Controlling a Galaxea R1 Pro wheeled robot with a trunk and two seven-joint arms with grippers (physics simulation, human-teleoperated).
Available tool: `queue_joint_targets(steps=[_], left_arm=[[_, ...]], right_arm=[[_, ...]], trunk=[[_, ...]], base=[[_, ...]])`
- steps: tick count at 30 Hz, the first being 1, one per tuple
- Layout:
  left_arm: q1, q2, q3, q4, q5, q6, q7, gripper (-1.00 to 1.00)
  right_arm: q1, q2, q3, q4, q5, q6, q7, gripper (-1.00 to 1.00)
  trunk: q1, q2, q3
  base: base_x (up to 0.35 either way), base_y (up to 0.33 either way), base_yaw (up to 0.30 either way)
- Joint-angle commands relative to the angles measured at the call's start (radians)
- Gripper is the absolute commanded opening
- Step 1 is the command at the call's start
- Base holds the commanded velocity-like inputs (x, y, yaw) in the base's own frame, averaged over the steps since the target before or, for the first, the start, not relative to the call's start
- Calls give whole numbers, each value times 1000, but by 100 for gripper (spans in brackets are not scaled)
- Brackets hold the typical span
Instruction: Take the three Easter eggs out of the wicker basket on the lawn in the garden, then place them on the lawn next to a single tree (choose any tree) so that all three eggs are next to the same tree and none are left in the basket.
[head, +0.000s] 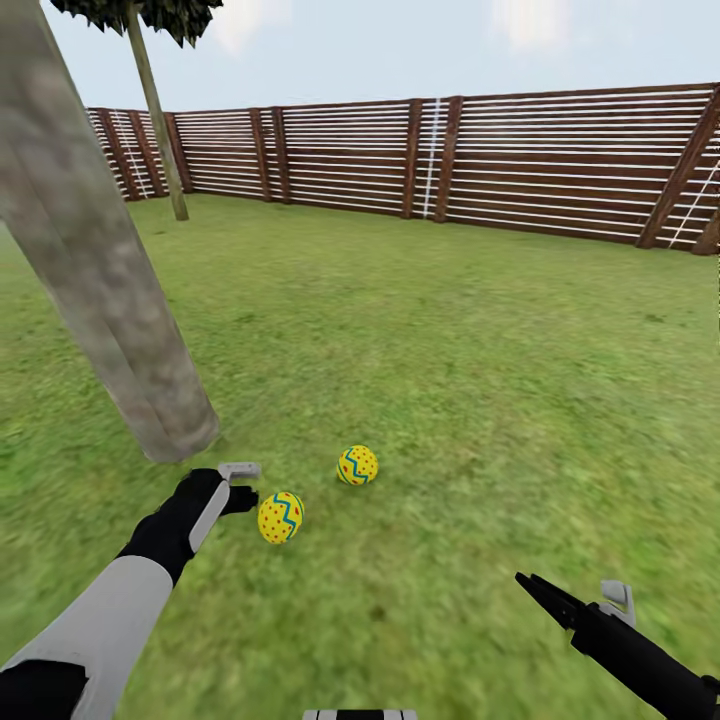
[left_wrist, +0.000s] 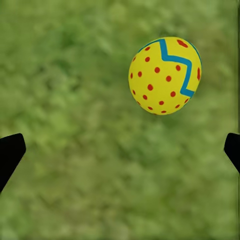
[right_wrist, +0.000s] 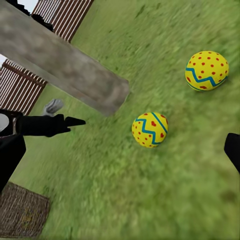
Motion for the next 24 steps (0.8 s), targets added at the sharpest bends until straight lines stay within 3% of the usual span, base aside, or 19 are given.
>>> queue_joint_targets(steps=[1,9,24], left_arm=[[0,1,-6,-1,11,3,9,100],[0,0,-9,-2,9,3,8,100],[0,-2,-8,-3,8,4,10,100]], right_arm=[[0,0,-1,0,-4,6,1,100],[0,-1,-1,1,0,8,-1,100],[-1,-1,-1,4,1,8,-2,100]], trunk=[[-1,0,3],[-4,2,34],[-11,5,92]], base=[[0,0,0],[0,0,40],[-22,0,221]])
